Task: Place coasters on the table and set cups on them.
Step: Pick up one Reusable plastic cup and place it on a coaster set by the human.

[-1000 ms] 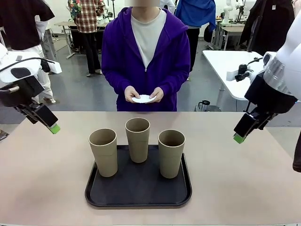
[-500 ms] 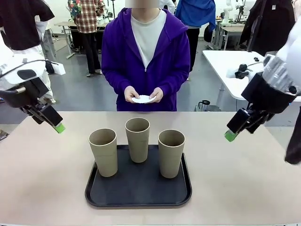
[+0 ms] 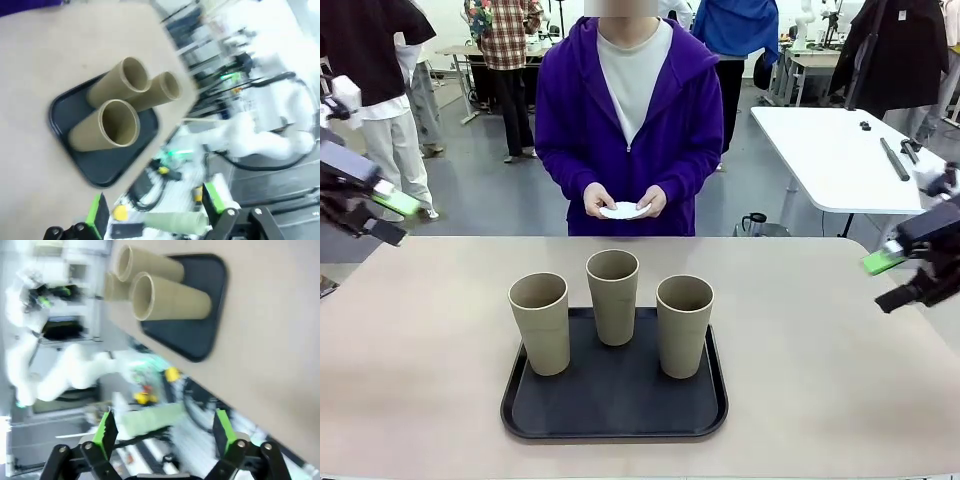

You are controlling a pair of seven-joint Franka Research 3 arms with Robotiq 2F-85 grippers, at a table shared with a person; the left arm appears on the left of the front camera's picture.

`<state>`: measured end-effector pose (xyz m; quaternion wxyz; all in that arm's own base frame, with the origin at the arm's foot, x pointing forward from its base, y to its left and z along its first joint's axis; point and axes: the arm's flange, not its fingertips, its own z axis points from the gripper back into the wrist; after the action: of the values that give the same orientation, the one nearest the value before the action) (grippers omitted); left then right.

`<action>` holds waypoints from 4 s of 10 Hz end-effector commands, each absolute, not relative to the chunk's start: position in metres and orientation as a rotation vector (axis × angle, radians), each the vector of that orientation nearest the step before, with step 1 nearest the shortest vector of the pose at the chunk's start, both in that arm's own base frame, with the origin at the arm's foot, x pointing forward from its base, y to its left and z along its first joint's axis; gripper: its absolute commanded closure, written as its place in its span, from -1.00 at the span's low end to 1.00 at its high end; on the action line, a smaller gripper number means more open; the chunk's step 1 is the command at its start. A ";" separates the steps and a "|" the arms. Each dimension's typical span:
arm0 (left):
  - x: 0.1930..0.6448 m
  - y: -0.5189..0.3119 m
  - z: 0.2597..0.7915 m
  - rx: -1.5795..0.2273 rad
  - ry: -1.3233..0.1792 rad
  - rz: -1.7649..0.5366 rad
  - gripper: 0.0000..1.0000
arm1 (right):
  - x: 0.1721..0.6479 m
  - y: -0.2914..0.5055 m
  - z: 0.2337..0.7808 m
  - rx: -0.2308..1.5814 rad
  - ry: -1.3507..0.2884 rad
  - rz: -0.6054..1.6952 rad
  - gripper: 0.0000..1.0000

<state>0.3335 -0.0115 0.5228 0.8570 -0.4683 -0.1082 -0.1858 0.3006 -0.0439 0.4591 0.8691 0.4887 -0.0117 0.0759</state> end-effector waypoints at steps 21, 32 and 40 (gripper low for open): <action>0.355 0.141 0.426 -1.351 -0.030 0.140 -1.00 | 0.314 -0.108 0.411 1.391 -0.076 0.051 -1.00; 0.355 0.141 0.426 -1.351 -0.030 0.140 -1.00 | 0.314 -0.108 0.411 1.391 -0.076 0.051 -1.00; 0.355 0.141 0.426 -1.351 -0.030 0.140 -1.00 | 0.314 -0.108 0.411 1.391 -0.076 0.051 -1.00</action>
<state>0.3566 0.1418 0.4236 0.7844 -0.6168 -0.0093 0.0646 0.3130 -0.1080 0.4116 0.7654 0.6420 -0.0357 0.0257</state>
